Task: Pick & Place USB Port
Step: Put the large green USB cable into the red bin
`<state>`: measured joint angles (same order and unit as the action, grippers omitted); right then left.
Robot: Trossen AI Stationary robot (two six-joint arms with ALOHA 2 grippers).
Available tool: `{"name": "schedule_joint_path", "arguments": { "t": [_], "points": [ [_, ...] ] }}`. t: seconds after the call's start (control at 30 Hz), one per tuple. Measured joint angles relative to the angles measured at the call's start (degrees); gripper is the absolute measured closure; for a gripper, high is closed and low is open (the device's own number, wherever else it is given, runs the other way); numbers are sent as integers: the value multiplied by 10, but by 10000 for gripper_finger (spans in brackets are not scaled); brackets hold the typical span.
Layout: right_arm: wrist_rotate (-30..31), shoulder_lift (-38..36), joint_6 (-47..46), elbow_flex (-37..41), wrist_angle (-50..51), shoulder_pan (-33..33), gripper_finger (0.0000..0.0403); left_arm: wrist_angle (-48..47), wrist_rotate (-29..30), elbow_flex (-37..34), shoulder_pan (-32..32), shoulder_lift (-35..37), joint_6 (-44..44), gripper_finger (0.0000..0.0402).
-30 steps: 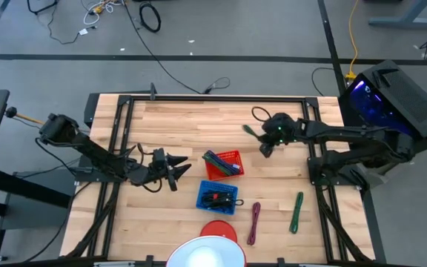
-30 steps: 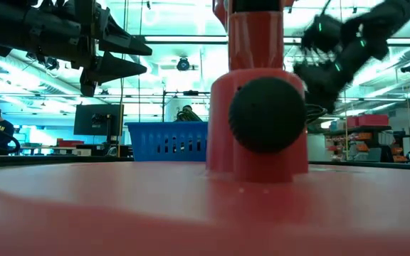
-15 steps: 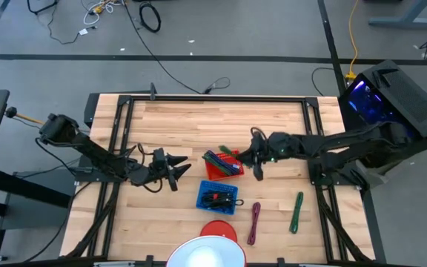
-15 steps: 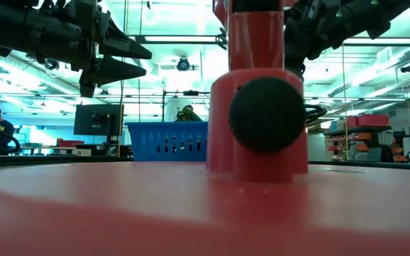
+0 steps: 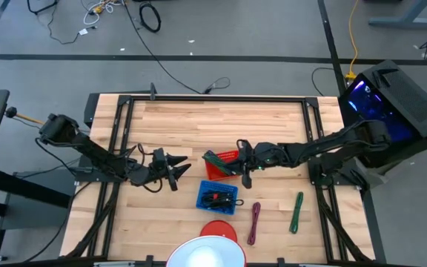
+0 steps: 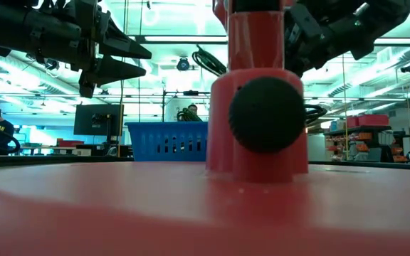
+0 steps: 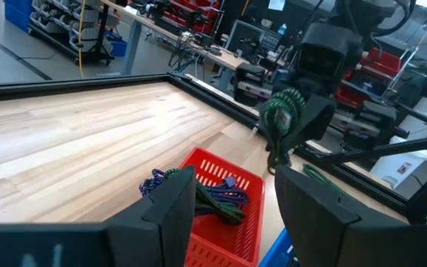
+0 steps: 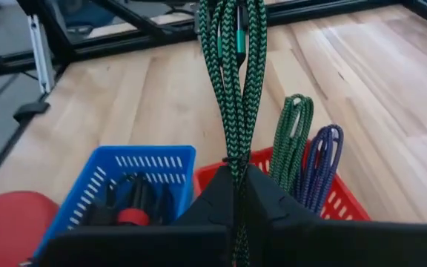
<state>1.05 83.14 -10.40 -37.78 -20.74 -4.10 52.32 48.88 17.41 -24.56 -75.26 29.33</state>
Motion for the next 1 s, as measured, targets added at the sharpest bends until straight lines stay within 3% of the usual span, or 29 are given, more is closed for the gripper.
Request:
{"name": "schedule_joint_path", "arguments": {
  "t": [1.0],
  "points": [
    [0, 83, 15, -17, -1, 19, 393, -13, 0, 0, 0, 0, 1, 211]
  ]
}}
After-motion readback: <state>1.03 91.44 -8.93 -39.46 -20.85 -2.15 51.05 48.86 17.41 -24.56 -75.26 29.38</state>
